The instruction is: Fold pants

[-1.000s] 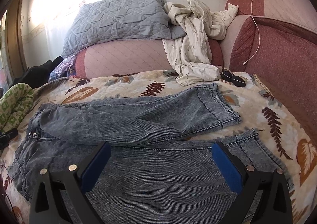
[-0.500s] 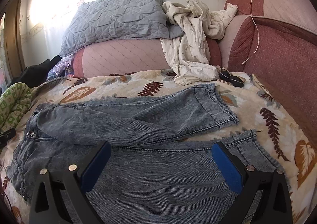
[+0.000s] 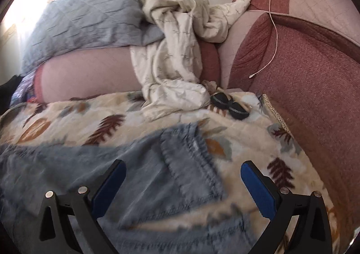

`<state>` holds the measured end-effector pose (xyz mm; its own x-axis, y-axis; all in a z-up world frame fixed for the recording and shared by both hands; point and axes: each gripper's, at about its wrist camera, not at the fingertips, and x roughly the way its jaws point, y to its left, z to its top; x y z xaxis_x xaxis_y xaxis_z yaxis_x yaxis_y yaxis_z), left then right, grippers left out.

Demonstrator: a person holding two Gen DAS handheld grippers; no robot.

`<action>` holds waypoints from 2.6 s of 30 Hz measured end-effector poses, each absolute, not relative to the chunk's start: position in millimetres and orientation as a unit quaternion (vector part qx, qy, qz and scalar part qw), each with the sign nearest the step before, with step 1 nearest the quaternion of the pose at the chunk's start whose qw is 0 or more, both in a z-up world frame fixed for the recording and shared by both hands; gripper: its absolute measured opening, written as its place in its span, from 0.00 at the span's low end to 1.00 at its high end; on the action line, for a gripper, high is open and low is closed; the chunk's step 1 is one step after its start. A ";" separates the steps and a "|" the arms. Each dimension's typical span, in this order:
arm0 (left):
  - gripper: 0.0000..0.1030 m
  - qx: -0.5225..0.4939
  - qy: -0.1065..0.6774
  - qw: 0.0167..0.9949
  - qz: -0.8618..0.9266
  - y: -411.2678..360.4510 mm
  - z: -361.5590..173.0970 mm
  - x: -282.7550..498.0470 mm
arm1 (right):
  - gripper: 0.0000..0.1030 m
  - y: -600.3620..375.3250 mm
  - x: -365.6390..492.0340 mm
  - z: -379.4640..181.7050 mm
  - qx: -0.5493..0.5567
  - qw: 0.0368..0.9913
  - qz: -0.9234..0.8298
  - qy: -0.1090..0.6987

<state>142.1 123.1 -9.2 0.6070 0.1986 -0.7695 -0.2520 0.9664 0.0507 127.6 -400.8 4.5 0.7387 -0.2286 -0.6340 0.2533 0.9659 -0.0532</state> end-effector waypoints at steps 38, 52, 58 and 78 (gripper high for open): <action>0.03 -0.178 0.443 0.878 0.025 172.9 -50.2 257.8 | 1.00 -450.1 219.0 -28.3 0.133 0.918 -0.105 0.359; 0.03 -0.153 0.401 0.903 -0.019 136.9 -13.1 236.0 | 0.73 -459.0 253.7 -61.1 0.178 0.891 -0.070 0.412; 0.03 -0.157 0.392 0.906 -0.016 138.5 -5.8 229.3 | 0.30 -463.3 260.3 -77.3 0.175 0.886 -0.093 0.419; 0.03 -0.266 0.323 0.907 -0.046 186.9 36.7 121.7 | 0.18 -485.4 96.1 36.4 0.334 0.910 -0.045 0.241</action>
